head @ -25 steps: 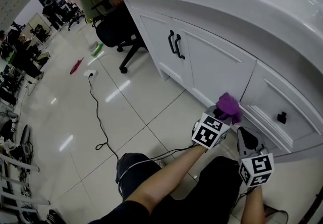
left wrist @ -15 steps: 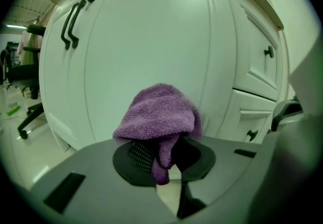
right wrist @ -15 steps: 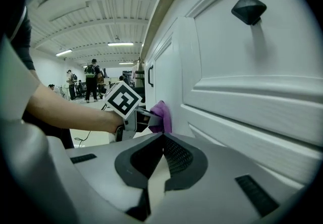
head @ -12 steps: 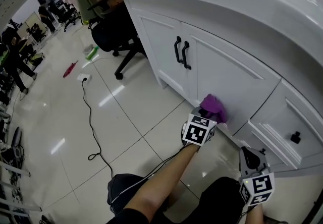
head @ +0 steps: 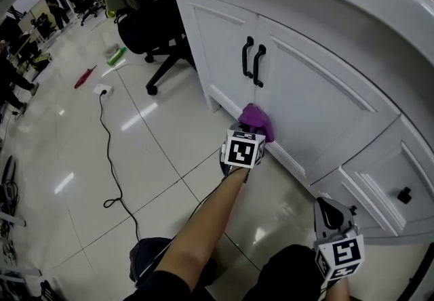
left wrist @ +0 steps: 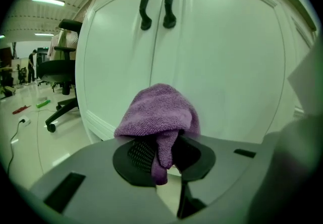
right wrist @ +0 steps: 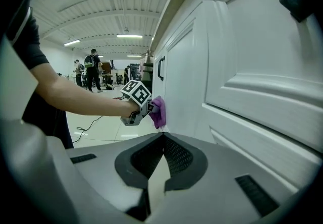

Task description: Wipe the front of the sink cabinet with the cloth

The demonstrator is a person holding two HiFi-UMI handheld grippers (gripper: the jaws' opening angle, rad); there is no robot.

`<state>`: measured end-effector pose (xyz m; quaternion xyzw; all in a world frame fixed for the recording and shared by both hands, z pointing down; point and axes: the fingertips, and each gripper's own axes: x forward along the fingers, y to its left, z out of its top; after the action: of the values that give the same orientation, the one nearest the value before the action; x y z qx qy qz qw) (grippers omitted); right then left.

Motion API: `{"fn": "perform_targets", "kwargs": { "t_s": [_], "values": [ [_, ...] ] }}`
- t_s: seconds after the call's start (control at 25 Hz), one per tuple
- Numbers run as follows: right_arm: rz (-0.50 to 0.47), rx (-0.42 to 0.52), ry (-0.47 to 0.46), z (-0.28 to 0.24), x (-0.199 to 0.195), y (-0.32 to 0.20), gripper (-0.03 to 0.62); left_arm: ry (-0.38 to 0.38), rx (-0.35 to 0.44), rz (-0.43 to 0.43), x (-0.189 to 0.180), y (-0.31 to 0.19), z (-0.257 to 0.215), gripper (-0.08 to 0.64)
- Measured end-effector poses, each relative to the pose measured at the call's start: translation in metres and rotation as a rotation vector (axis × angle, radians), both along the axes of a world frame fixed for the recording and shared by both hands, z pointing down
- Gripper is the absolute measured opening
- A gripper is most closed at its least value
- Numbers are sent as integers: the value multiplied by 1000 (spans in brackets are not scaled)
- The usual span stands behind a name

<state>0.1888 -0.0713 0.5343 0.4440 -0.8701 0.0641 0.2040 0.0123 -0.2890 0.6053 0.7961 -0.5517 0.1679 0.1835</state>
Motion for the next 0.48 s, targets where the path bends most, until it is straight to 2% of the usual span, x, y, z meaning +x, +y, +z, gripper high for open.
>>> {"fn": "perform_targets", "kwargs": {
  "t_s": [0.24,0.48],
  "values": [
    [18,-1,13,-5,16,7,0,17,-40,147,73,43,19,69],
    [49,2,-33,-9,27,11,0,47,-55,295,145,95,10,69]
  ]
}}
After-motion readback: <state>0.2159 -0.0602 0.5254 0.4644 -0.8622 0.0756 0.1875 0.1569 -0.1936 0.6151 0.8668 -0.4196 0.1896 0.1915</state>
